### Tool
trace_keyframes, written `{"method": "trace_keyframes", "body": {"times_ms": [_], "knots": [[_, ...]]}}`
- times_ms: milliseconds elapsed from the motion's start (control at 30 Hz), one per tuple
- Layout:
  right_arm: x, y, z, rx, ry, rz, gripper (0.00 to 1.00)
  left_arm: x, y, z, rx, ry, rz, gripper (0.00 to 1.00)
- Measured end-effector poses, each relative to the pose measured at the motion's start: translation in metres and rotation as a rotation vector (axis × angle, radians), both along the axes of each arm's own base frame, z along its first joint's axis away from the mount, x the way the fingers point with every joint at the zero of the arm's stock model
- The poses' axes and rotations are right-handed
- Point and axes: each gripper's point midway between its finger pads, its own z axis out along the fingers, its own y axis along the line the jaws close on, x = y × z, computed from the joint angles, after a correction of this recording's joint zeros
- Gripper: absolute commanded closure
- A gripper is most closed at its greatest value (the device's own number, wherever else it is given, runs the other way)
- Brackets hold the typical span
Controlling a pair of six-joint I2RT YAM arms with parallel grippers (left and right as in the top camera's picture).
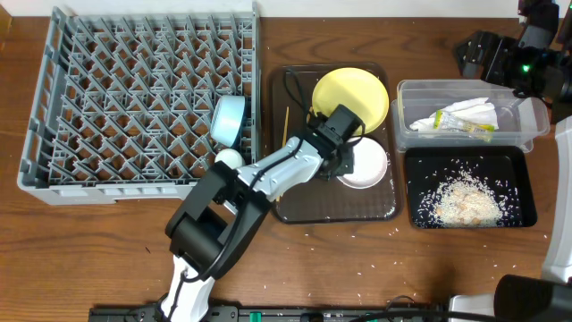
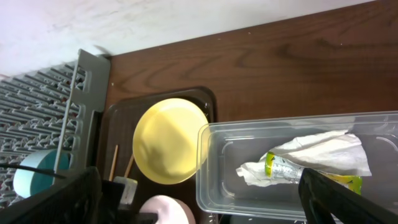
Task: Sort waste into correct bins and load items into the dishwasher
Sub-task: 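Carry the pink bowl left and lower it into the dish rack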
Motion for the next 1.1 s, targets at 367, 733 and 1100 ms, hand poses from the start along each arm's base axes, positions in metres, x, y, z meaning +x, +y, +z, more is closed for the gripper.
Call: {"method": "trace_keyframes", "body": {"times_ms": [367, 733, 1100], "knots": [[0.000, 0.000, 0.000, 0.000, 0.000, 0.000, 0.01, 0.001, 0.018, 0.043, 0.064, -0.099, -0.017, 0.93], [0.000, 0.000, 0.000, 0.000, 0.000, 0.000, 0.01, 0.077, 0.112, 0.217, 0.390, -0.766, 0.161, 0.92], [0.000, 0.000, 0.000, 0.001, 0.000, 0.001, 0.01, 0.164, 0.277, 0.266, 0.836, -0.953, 0.418, 0.93]]}}
